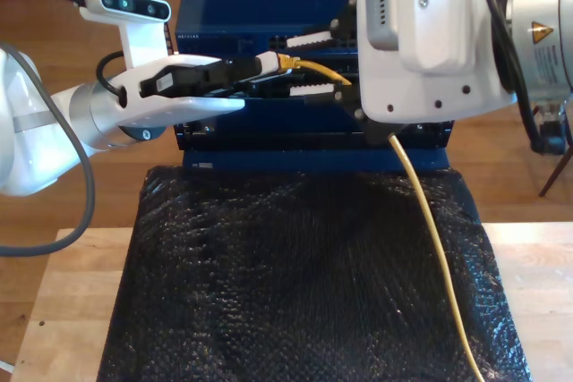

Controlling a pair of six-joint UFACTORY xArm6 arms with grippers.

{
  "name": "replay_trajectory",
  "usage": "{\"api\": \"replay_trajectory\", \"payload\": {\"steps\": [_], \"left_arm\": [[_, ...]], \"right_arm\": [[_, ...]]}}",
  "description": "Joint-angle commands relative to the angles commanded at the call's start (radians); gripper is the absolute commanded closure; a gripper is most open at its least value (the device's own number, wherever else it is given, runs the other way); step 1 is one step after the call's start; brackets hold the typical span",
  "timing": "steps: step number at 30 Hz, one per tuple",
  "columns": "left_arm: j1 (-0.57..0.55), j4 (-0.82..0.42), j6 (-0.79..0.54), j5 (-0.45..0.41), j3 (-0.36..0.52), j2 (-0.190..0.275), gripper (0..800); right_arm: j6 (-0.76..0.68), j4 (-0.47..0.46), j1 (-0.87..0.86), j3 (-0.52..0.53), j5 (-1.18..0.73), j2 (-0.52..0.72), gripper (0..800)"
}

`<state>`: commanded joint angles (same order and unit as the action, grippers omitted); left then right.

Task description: Grab the cable and plug it in

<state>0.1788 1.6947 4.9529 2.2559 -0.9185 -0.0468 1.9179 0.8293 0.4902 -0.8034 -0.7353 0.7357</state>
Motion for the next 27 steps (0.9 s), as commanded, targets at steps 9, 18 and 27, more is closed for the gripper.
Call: {"api": "replay_trajectory", "payload": {"steps": [9, 18, 27], "left_arm": [[-0.002, -0.002, 0.0, 0.003, -0.005, 0.0, 793], [-0.003, -0.002, 0.0, 0.003, -0.002, 0.0, 793], [-0.017, -0.003, 0.0, 0.003, -0.002, 0.0, 793]], "right_arm": [[-0.002, 0.0, 0.0, 0.0, 0.0, -0.002, 514], [-0.002, 0.002, 0.0, 0.0, 0.002, -0.002, 516], [-0.002, 0.002, 0.0, 0.0, 0.002, -0.008, 523]]}}
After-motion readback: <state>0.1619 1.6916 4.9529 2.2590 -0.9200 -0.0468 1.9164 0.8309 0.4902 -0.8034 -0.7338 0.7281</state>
